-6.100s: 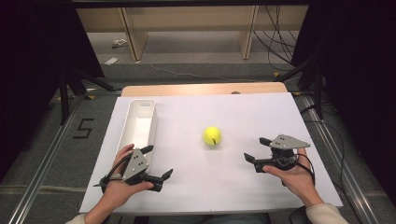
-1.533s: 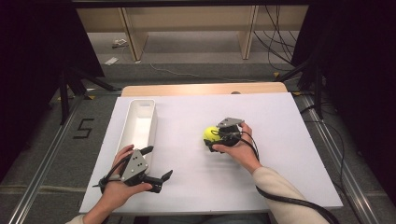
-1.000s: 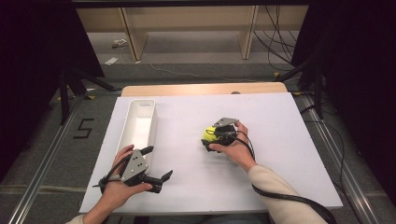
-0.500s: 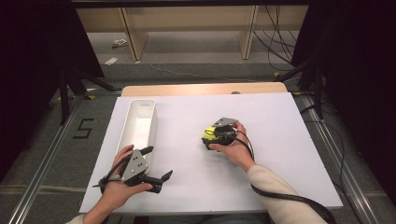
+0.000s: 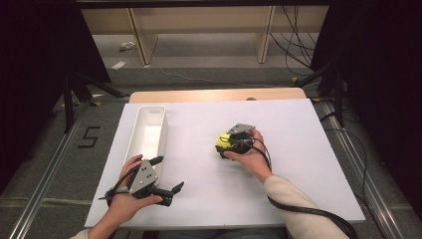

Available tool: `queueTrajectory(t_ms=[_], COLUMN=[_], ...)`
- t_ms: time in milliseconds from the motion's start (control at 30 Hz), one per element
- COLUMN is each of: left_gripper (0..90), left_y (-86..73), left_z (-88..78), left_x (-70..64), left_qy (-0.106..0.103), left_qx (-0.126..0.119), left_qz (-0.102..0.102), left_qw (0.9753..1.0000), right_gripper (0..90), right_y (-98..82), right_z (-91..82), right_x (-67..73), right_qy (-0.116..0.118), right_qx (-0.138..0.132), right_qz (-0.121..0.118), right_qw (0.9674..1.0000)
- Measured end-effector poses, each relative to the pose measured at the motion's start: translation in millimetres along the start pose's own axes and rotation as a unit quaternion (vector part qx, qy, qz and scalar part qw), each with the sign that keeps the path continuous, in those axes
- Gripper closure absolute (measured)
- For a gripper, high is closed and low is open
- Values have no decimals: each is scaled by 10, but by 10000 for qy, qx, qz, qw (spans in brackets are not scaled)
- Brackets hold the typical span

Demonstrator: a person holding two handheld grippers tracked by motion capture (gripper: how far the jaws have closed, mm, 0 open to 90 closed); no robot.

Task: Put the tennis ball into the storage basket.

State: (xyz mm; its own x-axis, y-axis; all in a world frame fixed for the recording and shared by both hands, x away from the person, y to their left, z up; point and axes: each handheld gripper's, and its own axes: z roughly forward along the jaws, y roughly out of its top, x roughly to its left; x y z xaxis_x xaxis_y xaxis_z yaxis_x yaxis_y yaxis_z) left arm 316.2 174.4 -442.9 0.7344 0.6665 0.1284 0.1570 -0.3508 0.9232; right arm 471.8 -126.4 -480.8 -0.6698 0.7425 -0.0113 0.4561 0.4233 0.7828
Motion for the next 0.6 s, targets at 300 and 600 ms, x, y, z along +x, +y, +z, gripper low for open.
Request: queueTrajectory(t_ms=[300, 600], left_gripper=[0, 0], left_y=[-1, -2], left_z=[0, 0], left_x=[0, 1], left_qy=[4, 3], left_qx=[6, 7], left_qz=[4, 4], left_qw=[10000, 10000], right_gripper=[265, 265], right_y=[30, 69], right_z=[-33, -78], right_x=[-6, -15], right_qy=[7, 21], right_qx=[-76, -143], right_qz=[-13, 30], right_qw=[10000, 9999])
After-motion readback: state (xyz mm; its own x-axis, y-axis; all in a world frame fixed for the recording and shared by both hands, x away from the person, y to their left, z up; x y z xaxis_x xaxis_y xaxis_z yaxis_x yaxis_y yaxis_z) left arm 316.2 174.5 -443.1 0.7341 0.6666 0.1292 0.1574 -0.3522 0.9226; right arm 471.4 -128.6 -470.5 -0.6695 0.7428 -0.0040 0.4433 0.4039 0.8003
